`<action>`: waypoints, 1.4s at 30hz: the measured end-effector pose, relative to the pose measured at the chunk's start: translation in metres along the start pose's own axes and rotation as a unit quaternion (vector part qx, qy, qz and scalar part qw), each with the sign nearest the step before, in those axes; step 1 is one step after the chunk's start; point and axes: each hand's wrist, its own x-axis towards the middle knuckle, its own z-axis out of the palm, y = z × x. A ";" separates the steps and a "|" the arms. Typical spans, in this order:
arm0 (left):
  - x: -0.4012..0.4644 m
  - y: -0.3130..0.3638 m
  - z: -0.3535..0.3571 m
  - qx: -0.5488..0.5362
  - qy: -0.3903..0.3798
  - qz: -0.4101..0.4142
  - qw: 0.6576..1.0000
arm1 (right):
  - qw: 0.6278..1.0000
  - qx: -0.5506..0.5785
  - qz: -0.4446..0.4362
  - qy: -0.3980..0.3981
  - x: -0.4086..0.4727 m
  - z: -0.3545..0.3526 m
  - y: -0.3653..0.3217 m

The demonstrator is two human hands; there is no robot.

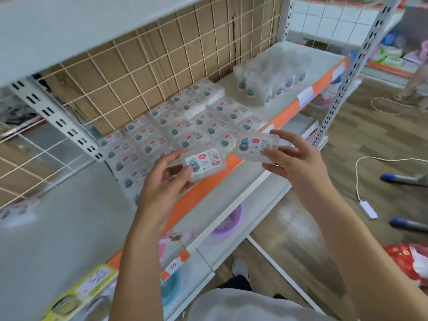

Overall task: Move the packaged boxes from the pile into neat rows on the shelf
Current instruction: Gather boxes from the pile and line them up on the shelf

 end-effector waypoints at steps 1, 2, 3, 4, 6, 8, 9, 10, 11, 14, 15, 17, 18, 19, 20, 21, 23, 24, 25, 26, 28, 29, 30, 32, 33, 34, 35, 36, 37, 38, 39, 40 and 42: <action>0.011 0.002 0.004 0.001 0.001 0.006 1.000 | 1.000 0.000 -0.001 -0.001 0.012 0.000 -0.001; 0.022 0.003 0.007 0.003 0.001 0.010 1.000 | 1.000 -0.003 -0.002 -0.002 0.023 0.000 -0.002; 0.032 0.004 0.011 0.009 0.001 0.013 1.000 | 1.000 -0.008 -0.003 -0.005 0.034 0.000 -0.004; 0.041 0.004 0.013 0.015 0.001 0.012 1.000 | 1.000 -0.008 -0.001 -0.008 0.044 0.000 -0.005; 0.057 0.008 0.017 0.024 0.001 0.007 1.000 | 1.000 -0.001 0.001 -0.004 0.062 0.000 -0.008; 0.070 0.011 0.020 0.031 0.004 0.005 0.999 | 1.000 -0.008 0.005 -0.005 0.080 0.002 -0.010; 0.076 0.012 0.022 0.034 0.008 0.004 0.999 | 1.000 -0.013 0.007 -0.011 0.089 0.003 -0.011; 0.081 0.013 0.024 0.032 0.015 0.001 0.999 | 1.000 -0.018 0.008 -0.019 0.098 0.005 -0.012; 0.087 0.013 0.026 0.030 0.023 -0.001 0.999 | 0.999 -0.024 0.008 -0.028 0.109 0.006 -0.014; 0.102 0.014 0.034 0.038 0.063 -0.004 0.997 | 0.998 -0.044 0.017 -0.051 0.144 0.010 -0.019; 0.107 0.015 0.038 0.044 0.079 -0.003 0.996 | 0.997 -0.048 0.022 -0.060 0.156 0.012 -0.020; 0.115 0.017 0.047 0.057 0.116 -0.001 0.992 | 0.994 -0.056 0.031 -0.085 0.183 0.018 -0.021; 0.119 0.019 0.052 0.065 0.137 0.004 0.988 | 0.992 -0.066 0.030 -0.101 0.196 0.022 -0.022; 0.123 0.020 0.057 0.072 0.159 0.007 0.985 | 0.989 -0.082 0.028 -0.119 0.209 0.026 -0.023; 0.126 0.020 0.063 0.076 0.179 0.005 0.981 | 0.985 -0.098 0.028 -0.138 0.220 0.028 -0.024; 0.129 0.020 0.068 0.077 0.196 0.005 0.978 | 0.981 -0.109 0.027 -0.157 0.231 0.029 -0.025; 0.133 0.019 0.079 0.083 0.224 -0.002 0.971 | 0.973 -0.127 0.030 -0.188 0.251 0.030 -0.027; 0.136 0.019 0.084 0.090 0.239 -0.010 0.967 | 0.970 -0.139 0.033 -0.198 0.260 0.030 -0.028; 0.139 0.019 0.089 0.100 0.252 -0.019 0.963 | 0.966 -0.155 0.034 -0.205 0.268 0.031 -0.028; 0.142 0.020 0.094 0.109 0.264 -0.026 0.958 | 0.962 -0.172 0.034 -0.211 0.275 0.032 -0.027; 0.148 0.021 0.102 0.130 0.292 -0.038 0.947 | 0.953 -0.209 0.024 -0.220 0.287 0.034 -0.024; 0.150 0.021 0.106 0.143 0.305 -0.040 0.941 | 0.946 -0.233 0.009 -0.224 0.291 0.035 -0.022; 0.152 0.021 0.110 0.159 0.315 -0.041 0.935 | 0.939 -0.256 -0.011 -0.230 0.293 0.037 -0.021; 0.156 0.021 0.114 0.196 0.333 -0.045 0.921 | 0.924 -0.294 -0.048 -0.239 0.296 0.043 -0.021; 0.158 0.021 0.115 0.217 0.340 -0.050 0.914 | 0.918 -0.306 -0.060 -0.243 0.297 0.045 -0.022; 0.159 0.022 0.115 0.235 0.344 -0.052 0.908 | 0.914 -0.314 -0.069 -0.247 0.298 0.048 -0.023; 0.161 0.023 0.116 0.251 0.346 -0.055 0.903 | 0.911 -0.321 -0.076 -0.248 0.299 0.050 -0.024; 0.162 0.023 0.116 0.262 0.346 -0.056 0.899 | 0.907 -0.329 -0.081 -0.250 0.300 0.053 -0.025; 0.163 0.022 0.116 0.268 0.348 -0.057 0.897 | 0.902 -0.339 -0.085 -0.252 0.301 0.054 -0.025; 0.164 0.022 0.116 0.271 0.349 -0.054 0.896 | 0.896 -0.351 -0.091 -0.254 0.301 0.055 -0.025; 0.164 0.021 0.116 0.276 0.349 -0.050 0.894 | 0.892 -0.360 -0.097 -0.257 0.301 0.056 -0.024; 0.165 0.021 0.116 0.283 0.347 -0.048 0.893 | 0.889 -0.366 -0.100 -0.259 0.302 0.057 -0.023; 0.167 0.022 0.115 0.298 0.343 -0.054 0.889 | 0.880 -0.383 -0.107 -0.261 0.302 0.058 -0.021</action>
